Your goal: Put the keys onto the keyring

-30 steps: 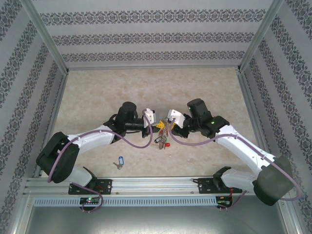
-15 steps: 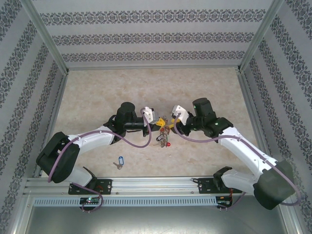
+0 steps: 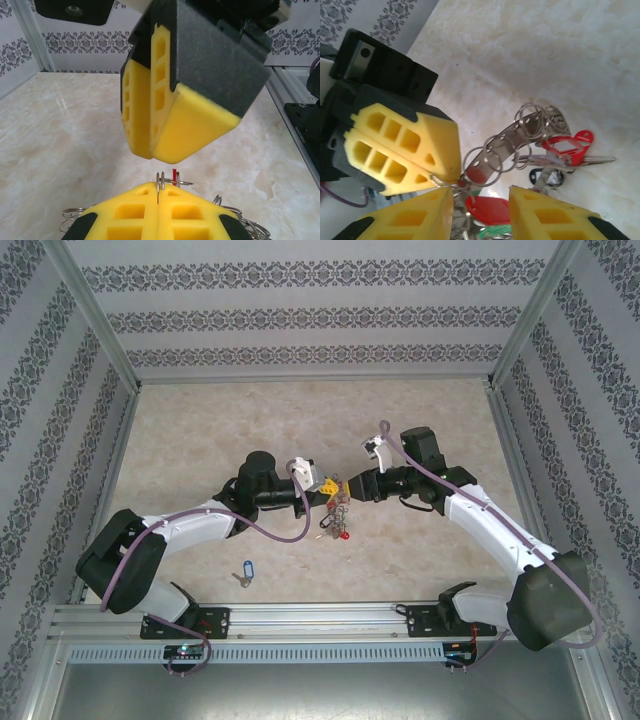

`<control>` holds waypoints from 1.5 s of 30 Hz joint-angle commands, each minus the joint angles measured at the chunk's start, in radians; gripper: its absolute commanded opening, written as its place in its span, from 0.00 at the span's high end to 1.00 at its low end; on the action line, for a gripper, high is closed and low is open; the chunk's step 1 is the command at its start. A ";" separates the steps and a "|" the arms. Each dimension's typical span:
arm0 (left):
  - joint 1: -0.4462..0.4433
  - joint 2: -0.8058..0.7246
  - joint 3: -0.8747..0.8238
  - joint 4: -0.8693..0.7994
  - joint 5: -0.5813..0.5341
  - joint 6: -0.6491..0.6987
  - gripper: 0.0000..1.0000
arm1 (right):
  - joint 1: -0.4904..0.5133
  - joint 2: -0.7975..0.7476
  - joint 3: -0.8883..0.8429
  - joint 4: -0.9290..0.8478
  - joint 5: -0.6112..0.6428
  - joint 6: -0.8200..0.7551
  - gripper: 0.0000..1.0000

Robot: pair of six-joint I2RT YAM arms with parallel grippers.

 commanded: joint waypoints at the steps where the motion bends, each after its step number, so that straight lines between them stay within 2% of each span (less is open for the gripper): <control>1: -0.005 -0.010 0.005 0.053 0.005 -0.002 1.00 | 0.007 -0.052 -0.030 0.014 -0.010 0.002 0.60; 6: -0.004 -0.011 0.013 0.044 0.021 0.000 1.00 | 0.033 -0.097 -0.075 0.050 0.057 -0.210 0.53; 9: -0.004 -0.009 0.020 0.043 0.037 -0.002 1.00 | 0.042 -0.089 -0.074 0.048 0.085 -0.296 0.53; 12: -0.006 -0.006 0.023 0.050 0.045 -0.010 1.00 | 0.051 -0.066 -0.066 0.056 0.084 -0.359 0.55; 15: -0.004 -0.008 0.025 0.043 0.043 -0.007 1.00 | 0.068 -0.042 -0.053 0.045 0.057 -0.426 0.62; 20: -0.004 -0.008 0.027 0.038 0.059 -0.007 1.00 | 0.080 0.001 -0.033 0.041 0.025 -0.460 0.62; 22: -0.005 -0.007 0.030 0.035 0.064 -0.007 1.00 | 0.082 0.015 -0.027 0.040 0.038 -0.467 0.69; 27: -0.005 -0.018 0.026 0.028 0.055 0.001 1.00 | 0.080 0.011 -0.038 0.003 0.103 -0.517 0.76; 29: -0.005 -0.023 0.026 0.028 0.053 0.002 1.00 | 0.073 -0.003 -0.062 -0.018 0.103 -0.553 0.83; 33: -0.005 -0.027 0.029 0.042 0.061 -0.011 1.00 | 0.068 -0.014 -0.095 -0.035 0.130 -0.582 0.85; 37: -0.004 -0.017 0.029 0.068 0.078 -0.029 1.00 | 0.063 0.006 -0.096 -0.042 0.102 -0.583 0.86; 39: -0.005 -0.006 0.028 0.083 0.088 -0.039 1.00 | 0.062 0.021 -0.084 -0.048 0.087 -0.582 0.95; 42: -0.004 0.006 0.019 0.113 0.088 -0.051 1.00 | 0.060 0.029 -0.078 -0.028 0.074 -0.552 1.00; 45: -0.004 0.020 0.017 0.137 0.084 -0.063 1.00 | 0.062 0.027 -0.083 -0.011 0.063 -0.542 1.00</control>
